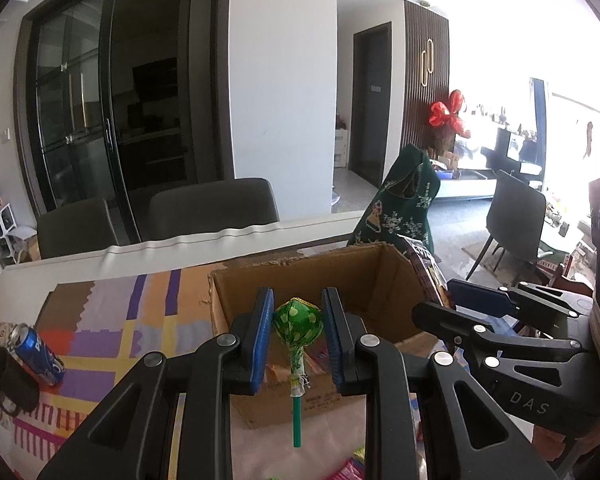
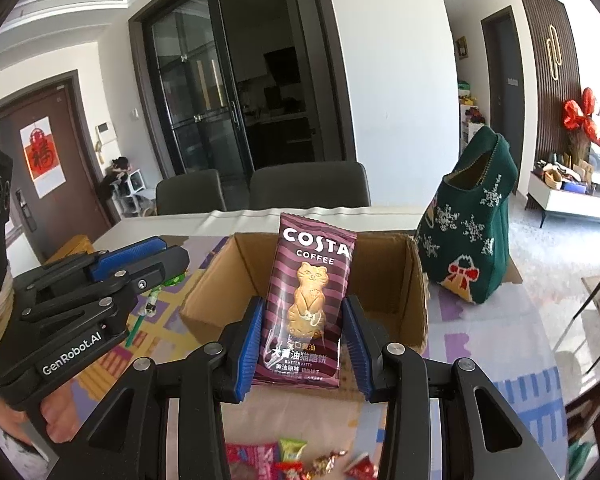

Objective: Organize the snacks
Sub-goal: 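Carry the lollipop and COSTA pack over the box and release both inside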

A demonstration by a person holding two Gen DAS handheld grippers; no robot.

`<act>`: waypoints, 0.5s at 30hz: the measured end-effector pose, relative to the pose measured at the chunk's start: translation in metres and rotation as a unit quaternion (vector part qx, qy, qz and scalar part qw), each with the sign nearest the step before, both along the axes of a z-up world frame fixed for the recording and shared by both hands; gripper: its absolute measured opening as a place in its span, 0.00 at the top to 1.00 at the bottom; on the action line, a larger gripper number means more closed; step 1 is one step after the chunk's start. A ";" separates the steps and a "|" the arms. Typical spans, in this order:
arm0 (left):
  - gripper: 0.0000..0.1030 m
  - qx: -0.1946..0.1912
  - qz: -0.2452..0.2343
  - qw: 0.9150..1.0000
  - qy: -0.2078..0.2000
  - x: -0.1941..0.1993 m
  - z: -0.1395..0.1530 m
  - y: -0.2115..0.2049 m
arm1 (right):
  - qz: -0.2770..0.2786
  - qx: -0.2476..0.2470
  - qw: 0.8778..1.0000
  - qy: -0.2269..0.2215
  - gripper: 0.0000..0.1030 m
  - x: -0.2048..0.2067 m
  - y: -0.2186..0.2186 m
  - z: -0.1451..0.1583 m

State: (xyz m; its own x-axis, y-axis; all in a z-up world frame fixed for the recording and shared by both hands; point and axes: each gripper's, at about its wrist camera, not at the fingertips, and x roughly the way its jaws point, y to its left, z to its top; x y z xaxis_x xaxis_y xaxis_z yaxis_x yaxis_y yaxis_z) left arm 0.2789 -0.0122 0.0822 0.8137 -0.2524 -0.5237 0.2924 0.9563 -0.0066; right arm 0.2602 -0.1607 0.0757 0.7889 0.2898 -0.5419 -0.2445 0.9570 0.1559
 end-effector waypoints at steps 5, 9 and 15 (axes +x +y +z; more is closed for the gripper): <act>0.75 0.002 0.004 1.000 0.013 0.025 -0.006 0.001 | -0.001 -0.013 1.000 0.008 0.61 0.023 0.003 -0.001; 0.75 0.002 0.003 1.000 0.028 0.042 -0.012 0.001 | -0.001 -0.019 1.000 0.016 0.61 0.039 0.005 -0.004; 0.50 0.025 0.013 0.998 0.053 0.066 -0.018 -0.004 | -0.006 -0.030 0.999 0.030 0.61 0.060 0.008 -0.009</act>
State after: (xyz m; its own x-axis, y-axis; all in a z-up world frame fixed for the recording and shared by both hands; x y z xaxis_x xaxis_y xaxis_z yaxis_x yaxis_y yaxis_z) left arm 0.3449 -0.0162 0.0644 0.7586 -0.2030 -0.6191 0.2680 0.9633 0.0125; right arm 0.3206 -0.1530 0.0668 0.7584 0.2461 -0.6035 -0.2243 0.9680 0.1128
